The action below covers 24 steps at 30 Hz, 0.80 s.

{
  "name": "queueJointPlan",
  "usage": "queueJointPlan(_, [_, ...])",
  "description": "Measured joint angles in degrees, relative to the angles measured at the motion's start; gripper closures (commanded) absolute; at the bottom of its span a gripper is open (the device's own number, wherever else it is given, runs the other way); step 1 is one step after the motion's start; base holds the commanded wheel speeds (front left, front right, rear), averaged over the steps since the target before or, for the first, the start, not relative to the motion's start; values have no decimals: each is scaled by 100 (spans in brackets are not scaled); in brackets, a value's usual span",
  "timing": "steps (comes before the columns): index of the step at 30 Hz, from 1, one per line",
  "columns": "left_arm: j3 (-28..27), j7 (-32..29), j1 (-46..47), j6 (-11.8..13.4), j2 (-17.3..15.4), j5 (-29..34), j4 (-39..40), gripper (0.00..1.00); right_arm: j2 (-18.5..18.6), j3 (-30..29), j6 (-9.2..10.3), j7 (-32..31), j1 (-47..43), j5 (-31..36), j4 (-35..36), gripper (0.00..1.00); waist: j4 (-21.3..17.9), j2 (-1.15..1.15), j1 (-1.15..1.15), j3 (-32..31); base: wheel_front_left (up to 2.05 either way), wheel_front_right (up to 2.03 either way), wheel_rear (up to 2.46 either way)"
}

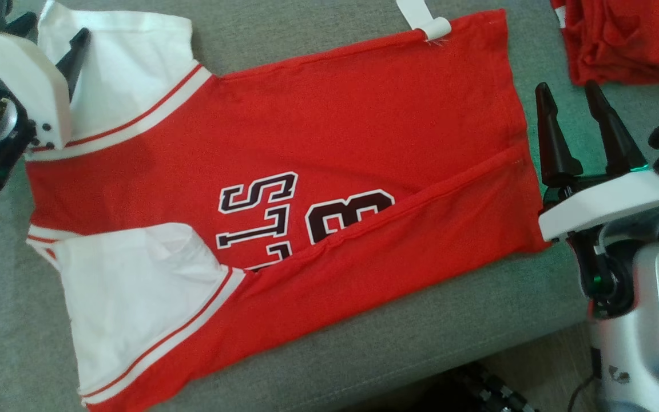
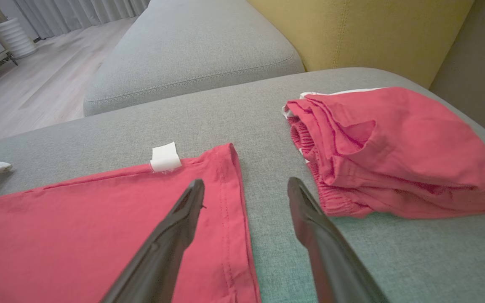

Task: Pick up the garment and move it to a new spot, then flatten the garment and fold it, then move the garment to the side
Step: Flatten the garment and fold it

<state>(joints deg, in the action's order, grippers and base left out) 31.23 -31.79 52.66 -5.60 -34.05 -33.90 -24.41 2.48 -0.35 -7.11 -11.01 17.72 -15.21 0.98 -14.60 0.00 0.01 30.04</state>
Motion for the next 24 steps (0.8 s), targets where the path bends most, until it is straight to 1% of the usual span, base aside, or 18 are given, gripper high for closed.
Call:
queueJointPlan(4, [4, -152, 147, -31, -51, -43, -36, 0, 0, -1, 0, 51, 5, -30, -5, 0, -74, 0, -1, 77, 0, 0, 0])
queueJointPlan(5, [19, -179, 181, -33, -54, -60, -42, 34, 0, -1, 0, 52, 7, -36, -11, 0, -73, 0, -1, 79, 0, 0, 0])
queueJointPlan(8, [64, -243, 205, -47, -54, -91, -40, 100, 0, 0, 0, 90, 37, -37, -37, 0, -58, 0, -2, 76, 0, 0, 0])
queueJointPlan(12, [97, -177, 205, -49, -33, -92, -33, 100, 0, 19, 0, 92, 108, -29, -115, 0, -14, 0, -1, 66, 0, 0, 0])
queueJointPlan(16, [94, 126, 205, -44, 46, -91, -33, 100, 0, 20, 0, -49, 390, 96, -313, 0, 77, 0, -1, 10, 0, 0, 0])
queueJointPlan(20, [57, 494, 204, -35, 111, -92, 55, 100, 4, -81, 0, -334, 886, 468, -627, 0, 219, 0, -1, -80, 0, 0, 0])
queueJointPlan(24, [56, 726, 194, -37, 244, -140, 282, 100, 14, -214, 0, -735, 1443, 864, -1141, 0, 431, 0, -1, -154, 0, 0, 0])
